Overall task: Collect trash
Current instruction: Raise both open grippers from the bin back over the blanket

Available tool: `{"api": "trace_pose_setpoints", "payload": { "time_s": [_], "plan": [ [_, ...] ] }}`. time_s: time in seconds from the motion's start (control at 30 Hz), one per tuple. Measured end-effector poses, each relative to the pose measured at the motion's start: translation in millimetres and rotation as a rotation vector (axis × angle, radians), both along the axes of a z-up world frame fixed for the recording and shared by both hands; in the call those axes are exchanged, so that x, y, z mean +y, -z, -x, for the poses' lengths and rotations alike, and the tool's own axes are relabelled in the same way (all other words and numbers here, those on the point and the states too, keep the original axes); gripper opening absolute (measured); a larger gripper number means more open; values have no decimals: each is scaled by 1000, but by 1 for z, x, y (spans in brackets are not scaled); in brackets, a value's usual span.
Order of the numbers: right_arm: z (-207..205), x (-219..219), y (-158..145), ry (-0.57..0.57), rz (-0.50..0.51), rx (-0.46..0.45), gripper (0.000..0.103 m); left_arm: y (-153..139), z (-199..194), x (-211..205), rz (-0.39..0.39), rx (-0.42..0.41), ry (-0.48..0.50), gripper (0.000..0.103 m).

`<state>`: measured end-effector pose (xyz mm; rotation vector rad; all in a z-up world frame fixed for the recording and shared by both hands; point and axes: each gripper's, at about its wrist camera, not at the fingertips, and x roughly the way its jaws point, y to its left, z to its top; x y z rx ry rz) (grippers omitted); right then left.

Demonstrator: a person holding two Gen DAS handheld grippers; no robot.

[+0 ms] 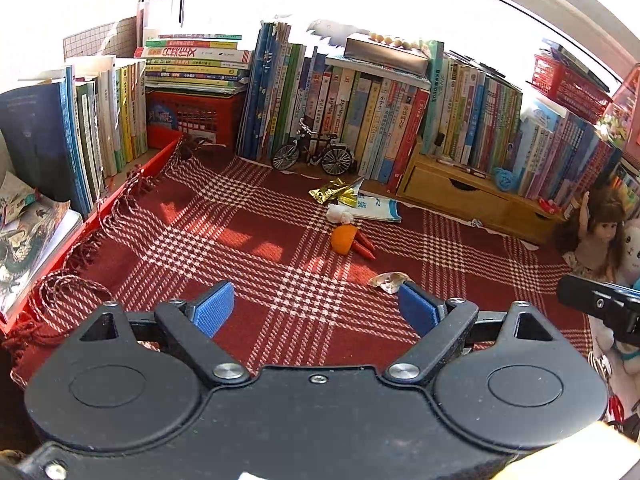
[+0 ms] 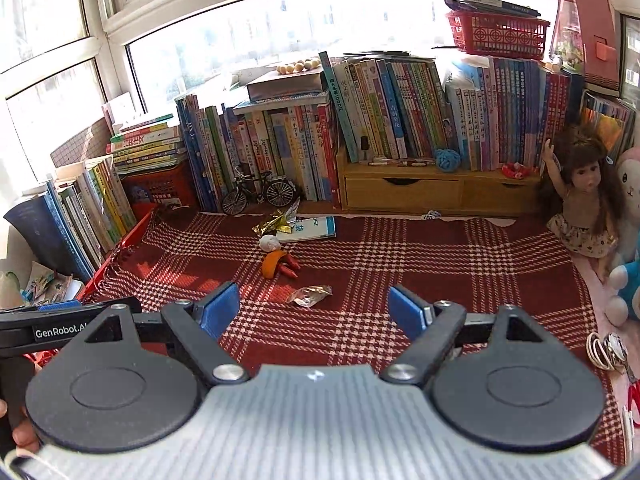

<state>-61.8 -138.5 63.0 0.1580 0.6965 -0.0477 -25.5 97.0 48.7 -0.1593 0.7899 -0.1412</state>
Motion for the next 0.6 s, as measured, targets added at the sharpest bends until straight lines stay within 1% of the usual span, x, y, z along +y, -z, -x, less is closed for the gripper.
{"api": "trace_pose_setpoints", "payload": {
  "time_s": [0.07, 0.13, 0.3, 0.43, 0.53, 0.6],
  "plan": [
    [-24, -14, 15, -71, 26, 33, 89, 7, -10, -12, -1, 17, -56, 88],
    [-46, -23, 31, -136, 45, 68, 89, 15, -19, -25, -29, 34, -112, 88],
    [-91, -41, 75, -224, 27, 152, 89, 28, -38, -46, -61, 72, -211, 87],
    [-123, -46, 107, -267, -11, 220, 89, 32, -56, -56, -65, 94, -218, 87],
    [-142, -49, 122, -283, -29, 240, 89, 34, -79, -64, -52, 111, -188, 87],
    [-153, -47, 132, -288, -24, 247, 92, 38, -97, -68, -34, 130, -174, 87]
  ]
}}
